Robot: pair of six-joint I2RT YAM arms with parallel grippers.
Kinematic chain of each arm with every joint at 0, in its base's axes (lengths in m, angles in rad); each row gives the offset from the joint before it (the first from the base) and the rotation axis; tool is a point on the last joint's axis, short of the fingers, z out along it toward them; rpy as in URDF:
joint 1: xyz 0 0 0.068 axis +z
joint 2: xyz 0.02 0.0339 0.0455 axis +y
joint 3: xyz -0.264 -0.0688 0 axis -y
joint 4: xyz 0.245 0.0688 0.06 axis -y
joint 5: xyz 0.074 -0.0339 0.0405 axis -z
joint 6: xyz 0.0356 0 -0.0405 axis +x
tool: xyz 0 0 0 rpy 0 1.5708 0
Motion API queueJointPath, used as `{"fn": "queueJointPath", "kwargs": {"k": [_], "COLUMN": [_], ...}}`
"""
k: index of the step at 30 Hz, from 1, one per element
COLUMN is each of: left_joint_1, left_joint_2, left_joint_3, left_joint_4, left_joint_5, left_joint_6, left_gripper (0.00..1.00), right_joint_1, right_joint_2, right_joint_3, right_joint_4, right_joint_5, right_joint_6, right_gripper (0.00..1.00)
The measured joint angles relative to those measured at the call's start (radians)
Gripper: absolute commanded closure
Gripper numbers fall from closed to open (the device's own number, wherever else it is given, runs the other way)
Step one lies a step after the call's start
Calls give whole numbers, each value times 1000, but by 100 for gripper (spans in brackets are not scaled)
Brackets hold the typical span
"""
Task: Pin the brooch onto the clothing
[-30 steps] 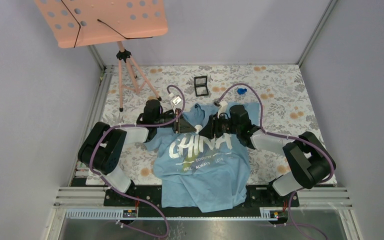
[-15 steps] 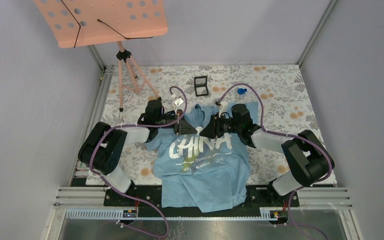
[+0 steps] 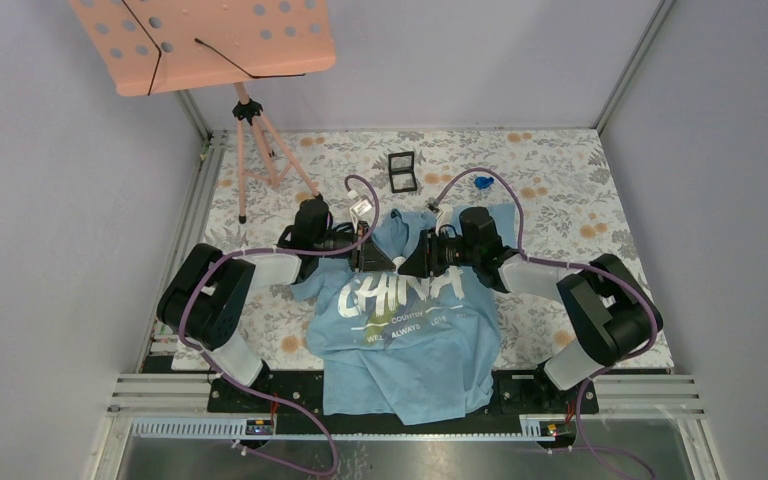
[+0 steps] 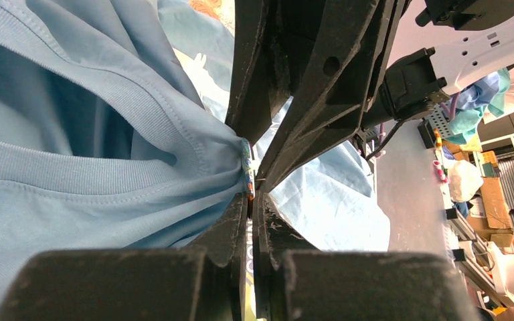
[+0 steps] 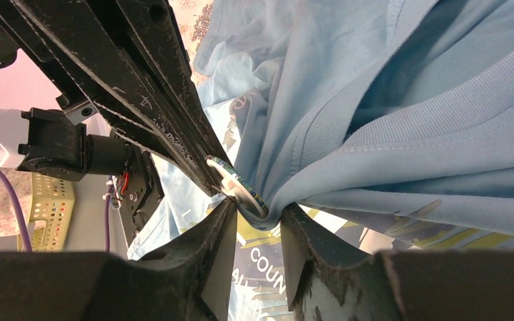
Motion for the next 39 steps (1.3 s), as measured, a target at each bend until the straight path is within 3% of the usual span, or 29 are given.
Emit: {"fn": "queueJointPath", "kwargs": {"k": [26,39], "left_joint_1": [-6,-5], "left_joint_2": [5,6], "left_joint_3": [8,8], "left_joint_4": [-55,-61], "left_joint_5": [-105,-143], "left_joint_6": [61,68], "left_gripper": [100,100], "right_joint_1": [-1,-6], "right_joint_2": [80,107], "right_joint_3": [39,72], "right_joint_4": [-25,-57], "right_joint_5": [103,111], "right_joint_6": [220,252], "right_gripper": [69,68]}}
